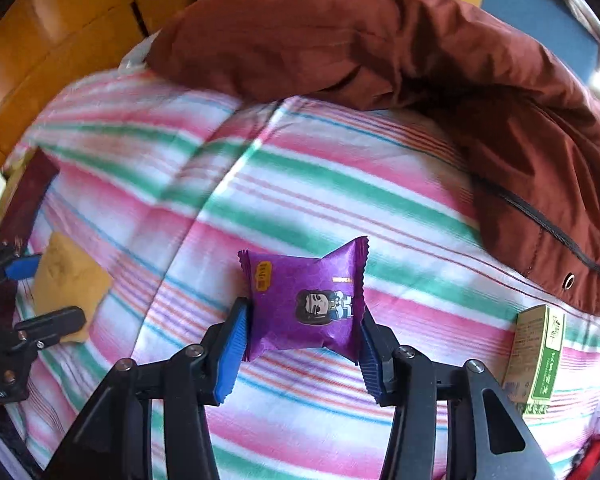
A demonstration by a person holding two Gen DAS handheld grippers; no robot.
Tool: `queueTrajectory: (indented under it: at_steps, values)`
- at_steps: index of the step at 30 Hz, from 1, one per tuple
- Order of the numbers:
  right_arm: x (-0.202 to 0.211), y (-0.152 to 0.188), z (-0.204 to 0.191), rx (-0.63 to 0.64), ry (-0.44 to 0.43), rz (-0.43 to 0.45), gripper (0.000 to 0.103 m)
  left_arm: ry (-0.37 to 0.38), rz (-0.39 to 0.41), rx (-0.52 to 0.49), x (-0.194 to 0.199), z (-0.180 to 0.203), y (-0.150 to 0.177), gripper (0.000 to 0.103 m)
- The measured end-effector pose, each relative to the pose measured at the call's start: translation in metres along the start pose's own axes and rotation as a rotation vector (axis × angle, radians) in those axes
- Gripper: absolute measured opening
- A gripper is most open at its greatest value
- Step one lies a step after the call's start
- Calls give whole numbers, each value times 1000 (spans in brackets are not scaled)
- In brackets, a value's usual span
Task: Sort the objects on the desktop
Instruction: 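Carry the yellow sponge and purple packet to the gold tray and release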
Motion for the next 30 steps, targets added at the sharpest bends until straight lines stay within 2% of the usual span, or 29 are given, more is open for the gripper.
queueTrajectory:
  at_steps: [14,24,27,30]
  values:
    - [12,47,-78,61,-44,-104,49,42,8,-40,23,4,57,61]
    - [19,76,-123,70,16,-198,49,43,41,-100,37,6,91,62]
    - [21,86,-132,44,25,-200,49,34,63,-124,41,8,101,62]
    - [23,93,-132,0,21,-164,49,28,91,-153,47,11,109,62]
Point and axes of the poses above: each gripper's, at about its wrist camera, not at the fingertips, and x roughly against the way its jaws point, z to its right, y to its underside, the point moved 2 cm from there along -x, roughly the way its jaws point, and after that the axes turned 5 degrees about -z, right-handed, at the moved point
